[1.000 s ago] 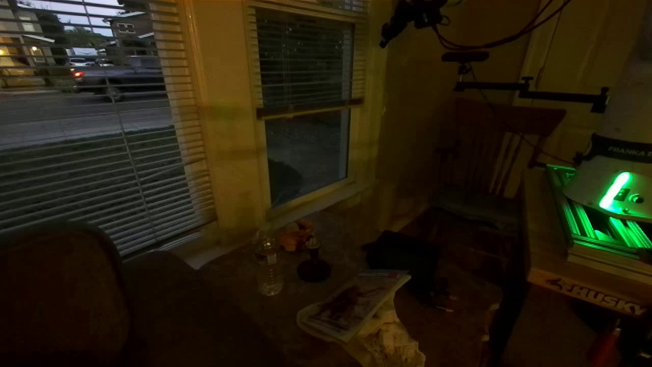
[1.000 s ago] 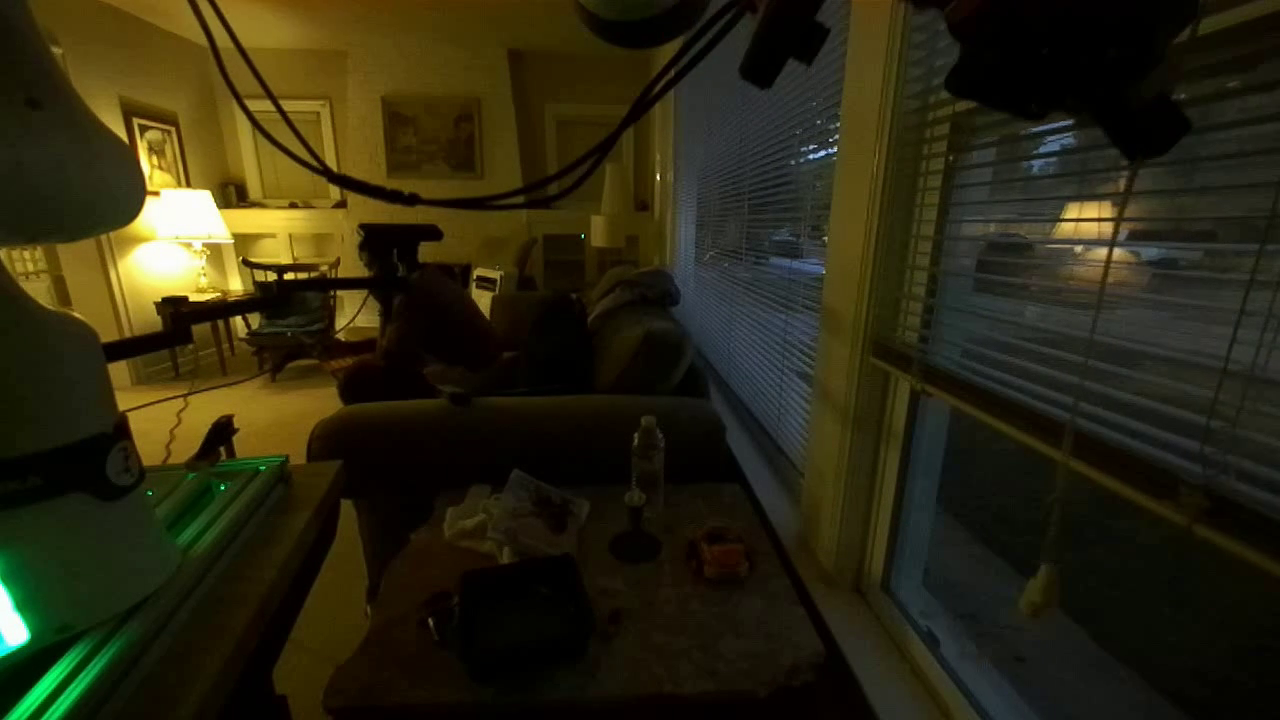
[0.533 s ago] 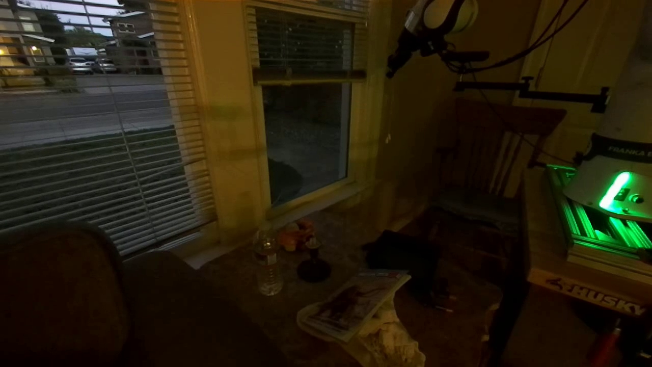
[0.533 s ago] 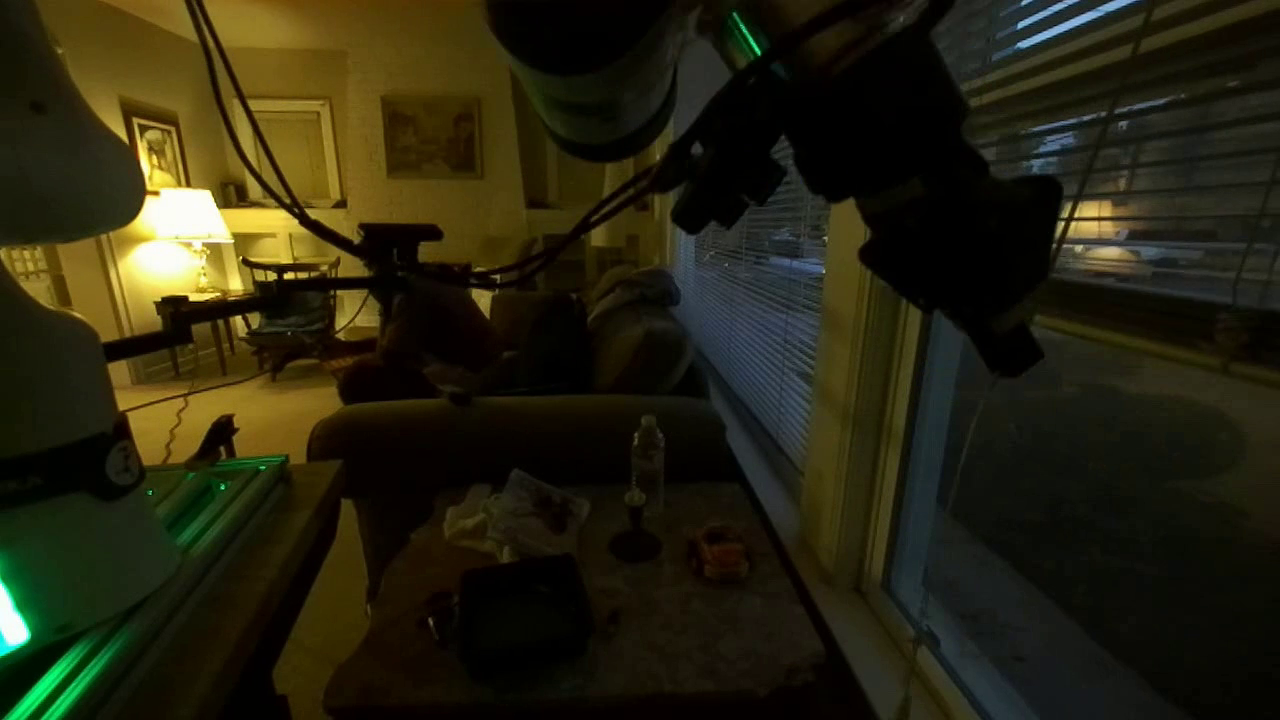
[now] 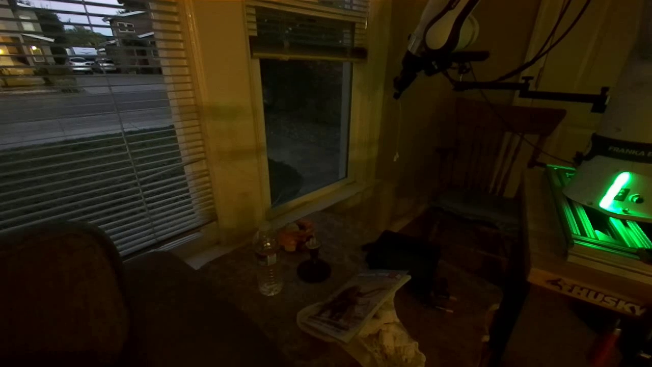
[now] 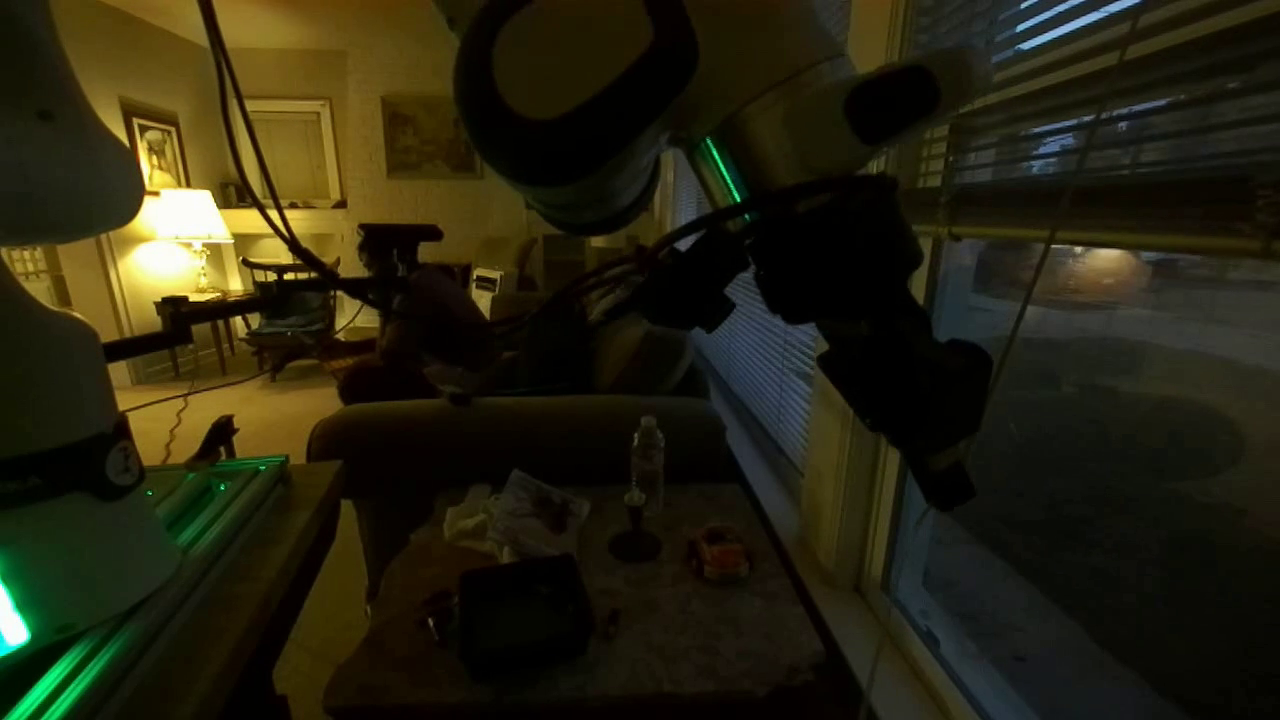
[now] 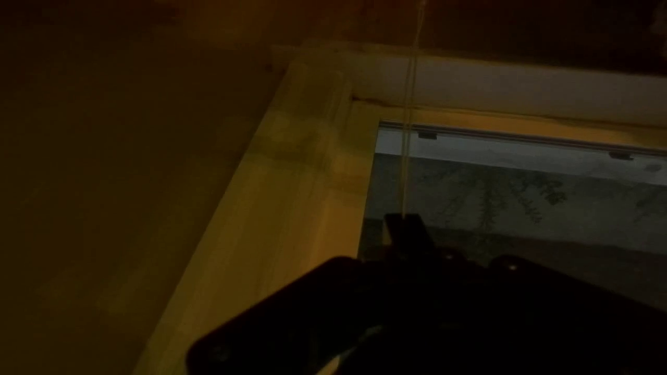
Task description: Open the blinds on the right window.
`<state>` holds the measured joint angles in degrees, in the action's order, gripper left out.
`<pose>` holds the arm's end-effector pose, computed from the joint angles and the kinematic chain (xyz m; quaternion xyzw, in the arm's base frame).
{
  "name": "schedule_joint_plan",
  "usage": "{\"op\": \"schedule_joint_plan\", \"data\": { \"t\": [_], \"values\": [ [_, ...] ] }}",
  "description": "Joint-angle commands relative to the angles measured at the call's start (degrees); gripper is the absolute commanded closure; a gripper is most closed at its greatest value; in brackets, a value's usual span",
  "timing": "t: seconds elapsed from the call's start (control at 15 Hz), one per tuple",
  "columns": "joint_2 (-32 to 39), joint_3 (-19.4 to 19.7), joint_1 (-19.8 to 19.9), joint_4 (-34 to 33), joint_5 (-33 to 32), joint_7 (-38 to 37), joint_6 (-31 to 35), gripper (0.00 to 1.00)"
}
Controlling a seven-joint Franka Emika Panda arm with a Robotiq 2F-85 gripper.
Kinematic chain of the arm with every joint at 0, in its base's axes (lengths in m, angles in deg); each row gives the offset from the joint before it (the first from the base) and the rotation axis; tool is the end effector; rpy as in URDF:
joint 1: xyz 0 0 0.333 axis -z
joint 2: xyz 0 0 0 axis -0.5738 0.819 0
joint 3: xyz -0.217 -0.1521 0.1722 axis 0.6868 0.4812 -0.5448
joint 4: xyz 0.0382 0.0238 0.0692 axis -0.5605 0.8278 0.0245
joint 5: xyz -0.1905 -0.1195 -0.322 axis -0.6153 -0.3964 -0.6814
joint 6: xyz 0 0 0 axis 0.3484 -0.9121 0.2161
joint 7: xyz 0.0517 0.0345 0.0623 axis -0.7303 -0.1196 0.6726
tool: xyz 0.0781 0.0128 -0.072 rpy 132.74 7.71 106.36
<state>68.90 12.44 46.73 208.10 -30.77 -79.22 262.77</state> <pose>0.5187 -0.2311 0.3182 0.9591 -0.0766 0.2415 0.1264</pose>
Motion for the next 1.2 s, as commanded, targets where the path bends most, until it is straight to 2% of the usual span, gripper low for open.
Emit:
{"op": "schedule_joint_plan", "data": {
  "t": [0.0, 0.13, 0.2, 0.27, 0.4, 0.6, 0.93, 1.13],
  "values": [
    [2.01, 0.88, -1.23, 1.01, -0.63, -1.79, 0.07, 1.00],
    [1.50, 0.12, -0.94, 0.68, 0.81, 0.04, -0.34, 0.98],
    [1.30, 0.31, -1.15, 0.50, 0.61, -0.04, -0.76, 0.73],
    [1.17, 0.49, -1.27, 0.47, -0.26, -1.03, -0.74, 0.73],
    [0.36, 0.65, -1.50, 0.65, -0.36, -1.19, -1.07, 0.62],
    [-2.56, 2.45, -2.82, 0.98, -2.54, -1.38, -2.78, 0.39],
    [-11.47, 5.09, -5.54, -0.48, -6.81, -3.16, -9.65, 0.04],
    [-16.56, 3.93, -5.23, -4.63, -8.43, -4.54, -13.22, 0.00]
  ]
}}
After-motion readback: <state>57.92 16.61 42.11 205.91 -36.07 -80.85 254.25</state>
